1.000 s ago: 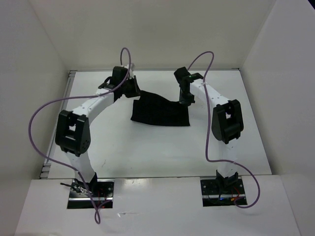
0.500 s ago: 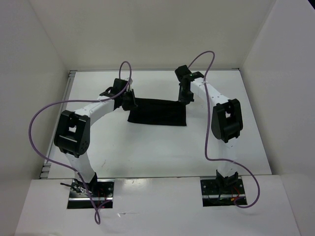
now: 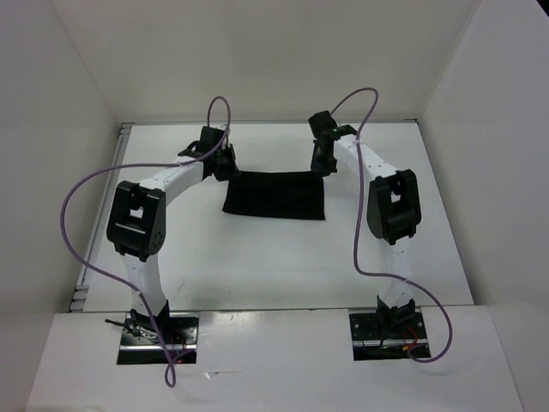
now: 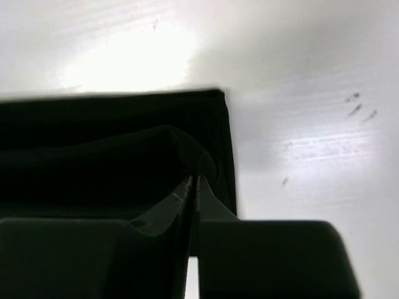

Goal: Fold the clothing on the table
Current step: Fold the skirt

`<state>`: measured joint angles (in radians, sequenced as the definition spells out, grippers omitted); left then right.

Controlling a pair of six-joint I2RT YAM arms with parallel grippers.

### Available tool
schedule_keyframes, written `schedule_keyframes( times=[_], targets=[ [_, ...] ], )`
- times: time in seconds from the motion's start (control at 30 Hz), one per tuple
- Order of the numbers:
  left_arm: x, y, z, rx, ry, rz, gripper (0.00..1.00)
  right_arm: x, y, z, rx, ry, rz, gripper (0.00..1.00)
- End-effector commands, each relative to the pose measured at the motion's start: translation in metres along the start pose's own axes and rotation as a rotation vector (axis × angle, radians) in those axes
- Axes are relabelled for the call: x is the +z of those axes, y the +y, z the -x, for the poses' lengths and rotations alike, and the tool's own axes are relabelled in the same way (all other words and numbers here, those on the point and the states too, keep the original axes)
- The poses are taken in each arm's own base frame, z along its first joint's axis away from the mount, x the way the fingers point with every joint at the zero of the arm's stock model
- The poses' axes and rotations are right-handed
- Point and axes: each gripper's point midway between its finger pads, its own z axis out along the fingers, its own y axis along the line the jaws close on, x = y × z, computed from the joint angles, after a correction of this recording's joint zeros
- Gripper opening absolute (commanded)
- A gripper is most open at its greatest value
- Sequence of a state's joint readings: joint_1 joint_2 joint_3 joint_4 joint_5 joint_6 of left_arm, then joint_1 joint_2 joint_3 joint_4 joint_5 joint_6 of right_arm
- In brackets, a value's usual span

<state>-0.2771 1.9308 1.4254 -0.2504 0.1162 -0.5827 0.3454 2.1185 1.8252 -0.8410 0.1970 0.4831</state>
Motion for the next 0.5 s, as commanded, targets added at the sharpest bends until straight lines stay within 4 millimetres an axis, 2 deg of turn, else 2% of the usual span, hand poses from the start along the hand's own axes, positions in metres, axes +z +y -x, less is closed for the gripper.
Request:
schedule_keyframes(
  times=[0.0, 0.1, 0.13, 0.2, 0.37, 0.47],
  targets=[
    [0.008, 0.003, 0.022, -0.017, -0.036, 0.012, 0.00, 0.002, 0.013, 0.042, 0.073, -0.131, 0.088, 0.13],
    [0.011, 0.000, 0.031, -0.006, -0.046, 0.007, 0.00, 0.000, 0.015, 0.057, 0.099, -0.169, 0.142, 0.30],
    [0.016, 0.004, 0.025, -0.009, -0.026, 0.018, 0.00, 0.001, 0.010, 0.059, 0.097, -0.171, 0.136, 0.33],
    [0.018, 0.003, 0.027, -0.009, -0.028, 0.017, 0.00, -0.004, 0.012, 0.066, 0.076, -0.177, 0.170, 0.42],
    [0.022, 0.004, 0.022, -0.010, -0.015, 0.012, 0.00, -0.008, 0.010, 0.068, 0.015, -0.191, 0.168, 0.44],
    [0.025, 0.005, 0.018, -0.012, -0.003, 0.008, 0.00, 0.003, 0.006, 0.048, -0.016, -0.132, 0.165, 0.44]
  ],
)
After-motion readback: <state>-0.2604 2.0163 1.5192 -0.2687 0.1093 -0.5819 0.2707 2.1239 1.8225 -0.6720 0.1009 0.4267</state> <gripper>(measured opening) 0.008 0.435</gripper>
